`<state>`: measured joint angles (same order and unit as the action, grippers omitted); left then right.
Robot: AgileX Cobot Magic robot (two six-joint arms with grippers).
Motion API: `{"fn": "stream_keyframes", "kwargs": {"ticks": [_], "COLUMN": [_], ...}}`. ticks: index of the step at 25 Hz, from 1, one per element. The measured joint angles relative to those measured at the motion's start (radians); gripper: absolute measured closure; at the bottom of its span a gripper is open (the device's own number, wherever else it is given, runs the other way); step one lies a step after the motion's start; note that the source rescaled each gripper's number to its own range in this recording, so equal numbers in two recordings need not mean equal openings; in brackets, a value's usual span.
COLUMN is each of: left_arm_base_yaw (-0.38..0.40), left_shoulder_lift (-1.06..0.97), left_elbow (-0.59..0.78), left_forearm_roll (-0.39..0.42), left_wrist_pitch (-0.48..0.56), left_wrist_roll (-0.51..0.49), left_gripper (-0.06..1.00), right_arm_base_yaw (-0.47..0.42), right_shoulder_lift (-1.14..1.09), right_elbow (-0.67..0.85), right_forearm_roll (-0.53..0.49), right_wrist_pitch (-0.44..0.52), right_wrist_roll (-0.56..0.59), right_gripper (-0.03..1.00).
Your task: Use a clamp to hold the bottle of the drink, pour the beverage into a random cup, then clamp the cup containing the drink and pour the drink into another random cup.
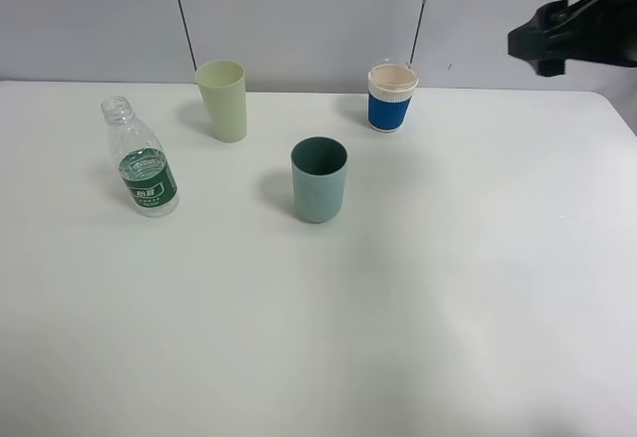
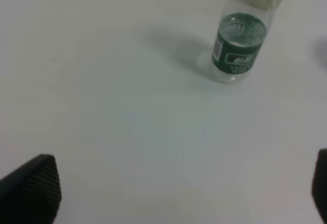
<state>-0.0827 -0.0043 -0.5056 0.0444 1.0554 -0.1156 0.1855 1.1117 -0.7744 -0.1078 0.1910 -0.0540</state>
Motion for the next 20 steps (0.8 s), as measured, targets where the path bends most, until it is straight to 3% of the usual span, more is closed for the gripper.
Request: {"fn": "stream_keyframes", "kwargs": {"ticks": [3, 9, 20], "left_arm_base_yaw": [0.0, 0.0, 0.0], "left_shoulder_lift": [0.0, 0.0, 0.0], "left_elbow": [0.0, 0.0, 0.0], "left_forearm_roll": [0.0, 0.0, 0.0], "left_wrist_pitch": [0.0, 0.0, 0.0], "left_wrist_roll": [0.0, 0.0, 0.0], "left_gripper": [-0.05, -0.05, -0.05], "right_arm_base_yaw": [-0.046, -0.081, -0.081], "right_shoulder_lift": [-0.089, -0.289, -0.657], "right_elbow": [0.0, 0.0, 0.0], "right_forearm_roll": [0.0, -0.003, -0.052], "right_wrist_pitch": [0.07, 0.237, 0.63], "right_wrist_roll": [0.0, 0.011, 0.098], "right_gripper": [0.56, 0.41, 0.4]}}
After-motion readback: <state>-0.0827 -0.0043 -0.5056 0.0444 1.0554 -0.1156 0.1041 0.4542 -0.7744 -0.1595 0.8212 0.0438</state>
